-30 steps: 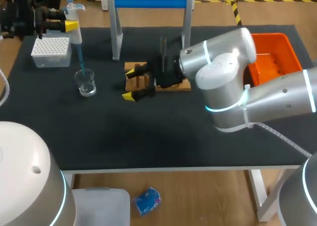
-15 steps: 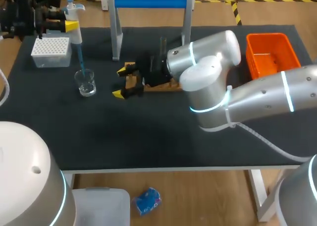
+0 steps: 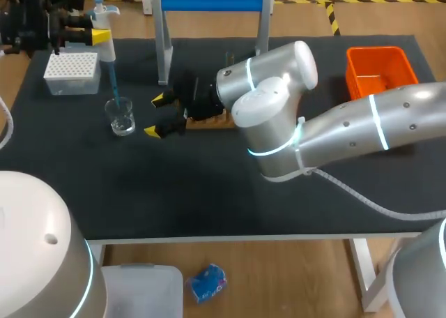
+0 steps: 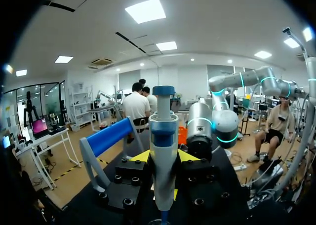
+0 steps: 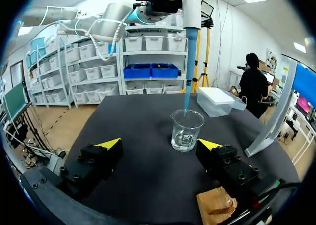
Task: Invert the test tube, pick up the pipette, mount the tip to pipette, aspirate from beaker and dispense into the tube, eject the tip, return the pipette, and cap with the stopper.
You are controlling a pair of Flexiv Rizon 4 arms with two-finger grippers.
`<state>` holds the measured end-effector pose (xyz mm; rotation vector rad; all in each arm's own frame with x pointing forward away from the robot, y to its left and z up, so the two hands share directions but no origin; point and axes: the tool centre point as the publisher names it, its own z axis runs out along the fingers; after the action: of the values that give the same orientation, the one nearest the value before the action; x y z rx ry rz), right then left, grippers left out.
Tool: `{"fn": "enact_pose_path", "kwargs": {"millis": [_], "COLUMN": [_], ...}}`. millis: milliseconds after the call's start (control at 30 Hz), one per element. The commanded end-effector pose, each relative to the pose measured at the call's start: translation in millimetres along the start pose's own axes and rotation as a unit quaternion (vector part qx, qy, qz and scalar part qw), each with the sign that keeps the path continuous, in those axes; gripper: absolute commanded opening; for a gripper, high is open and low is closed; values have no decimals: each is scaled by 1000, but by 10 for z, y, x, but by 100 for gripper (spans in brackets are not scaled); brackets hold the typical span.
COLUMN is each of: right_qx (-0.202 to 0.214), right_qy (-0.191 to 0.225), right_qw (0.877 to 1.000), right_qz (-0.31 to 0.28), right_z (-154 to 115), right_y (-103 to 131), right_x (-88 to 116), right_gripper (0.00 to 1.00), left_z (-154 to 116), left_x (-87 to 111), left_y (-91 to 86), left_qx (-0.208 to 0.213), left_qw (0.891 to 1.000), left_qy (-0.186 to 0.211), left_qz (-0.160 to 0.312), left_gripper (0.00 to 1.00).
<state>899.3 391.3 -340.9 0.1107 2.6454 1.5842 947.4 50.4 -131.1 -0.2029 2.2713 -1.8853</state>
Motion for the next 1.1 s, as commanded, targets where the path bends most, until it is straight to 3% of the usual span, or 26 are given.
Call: {"fn": "enact_pose_path", "kwargs": {"millis": [33, 567, 1100], "right_qx": [-8, -8, -8], "right_qy": [-11, -11, -11], "right_qw": [1000, 1000, 1000], "right_qz": [0, 0, 0], "right_z": [94, 94, 94], "right_y": [-16, -16, -16], "right_x": [18, 18, 18], "right_gripper": [100, 100, 100], "left_z": [8, 60, 68], "left_x": [11, 1, -36], "left_y": [2, 71, 383], "left_qx": [1, 7, 23], "left_qw": [1000, 1000, 999], "left_qy": [-2, -5, -19], "left_qz": [1, 2, -14], "left_gripper": [0, 0, 0]}}
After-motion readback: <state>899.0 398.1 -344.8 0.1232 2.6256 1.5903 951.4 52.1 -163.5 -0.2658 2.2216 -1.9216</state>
